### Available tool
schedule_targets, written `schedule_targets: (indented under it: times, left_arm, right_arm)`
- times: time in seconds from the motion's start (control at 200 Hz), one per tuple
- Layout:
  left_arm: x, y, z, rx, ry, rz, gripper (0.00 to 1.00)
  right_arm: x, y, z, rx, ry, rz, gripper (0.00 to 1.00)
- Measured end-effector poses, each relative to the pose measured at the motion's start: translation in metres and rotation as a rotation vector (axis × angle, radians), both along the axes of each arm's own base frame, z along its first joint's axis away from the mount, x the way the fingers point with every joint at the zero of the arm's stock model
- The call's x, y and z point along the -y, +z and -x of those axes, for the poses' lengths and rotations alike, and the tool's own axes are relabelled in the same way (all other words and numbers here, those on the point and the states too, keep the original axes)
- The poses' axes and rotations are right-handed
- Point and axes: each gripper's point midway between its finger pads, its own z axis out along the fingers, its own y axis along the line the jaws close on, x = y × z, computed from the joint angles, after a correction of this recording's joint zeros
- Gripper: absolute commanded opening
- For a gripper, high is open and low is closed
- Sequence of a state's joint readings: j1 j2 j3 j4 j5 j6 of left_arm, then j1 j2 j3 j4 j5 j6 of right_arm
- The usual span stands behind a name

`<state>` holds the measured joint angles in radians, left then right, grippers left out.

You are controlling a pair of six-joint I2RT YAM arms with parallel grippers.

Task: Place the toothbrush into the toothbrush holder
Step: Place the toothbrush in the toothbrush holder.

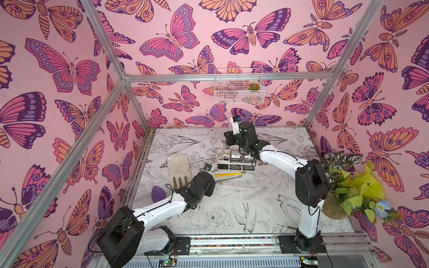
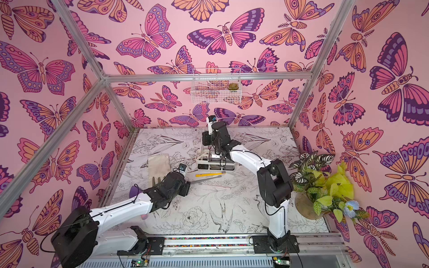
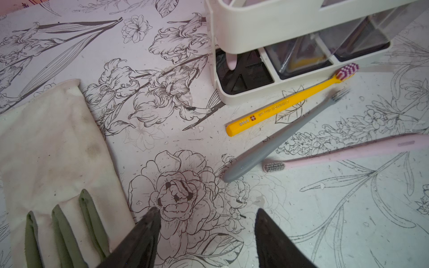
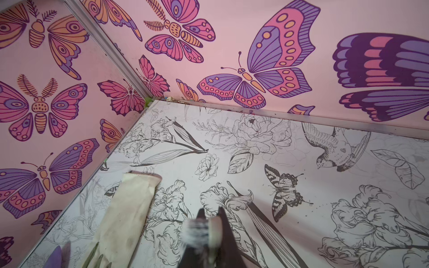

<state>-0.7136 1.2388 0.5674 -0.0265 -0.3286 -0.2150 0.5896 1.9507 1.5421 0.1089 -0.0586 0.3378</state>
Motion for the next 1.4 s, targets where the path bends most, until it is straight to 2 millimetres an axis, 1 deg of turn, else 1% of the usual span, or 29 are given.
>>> schedule_targets:
  times: [0.155,0.245,0.386,0.601,0.911,1.132,1.297,1.362,1.372,1.397]
  left_arm:
    - [0.000,0.000,0.000,0.000,0.000,0.000,0.65]
    - [0.000,0.000,0.000,0.000,0.000,0.000,0.65]
    - [0.000,0.000,0.000,-0.001,0.000,-0.001,0.65]
    - [0.001,-0.005,0.000,-0.014,-0.003,-0.008,0.65]
    - [0.001,-0.005,0.000,-0.017,-0.006,-0.006,0.65]
    - [0.002,-0.006,0.001,-0.020,-0.010,-0.003,0.65]
    - [0.002,-0.006,0.001,-0.020,-0.010,-0.003,0.66]
    - [0.002,-0.006,0.001,-0.020,-0.011,-0.002,0.66]
    - [0.002,-0.006,0.001,-0.020,-0.011,-0.002,0.66]
    - [0.003,-0.006,0.001,-0.021,-0.011,-0.002,0.66]
  right_arm:
    - [0.004,-0.012,0.002,0.007,-0.020,0.055,0.00]
    - [0.004,-0.016,0.003,0.020,-0.026,0.088,0.00]
    - [0.002,-0.019,0.005,0.042,-0.030,0.127,0.00]
    - [0.002,-0.022,0.001,0.065,-0.036,0.143,0.00]
    - [0.000,-0.051,-0.002,0.030,-0.044,0.154,0.00]
    - [-0.001,-0.049,-0.003,0.029,-0.053,0.125,0.00]
    - [-0.001,-0.051,-0.002,0.032,-0.055,0.115,0.00]
    - [-0.001,-0.051,-0.003,0.035,-0.057,0.109,0.08]
    - [-0.001,-0.052,-0.003,0.035,-0.057,0.109,0.11]
    - [-0.001,-0.052,-0.002,0.036,-0.057,0.107,0.15]
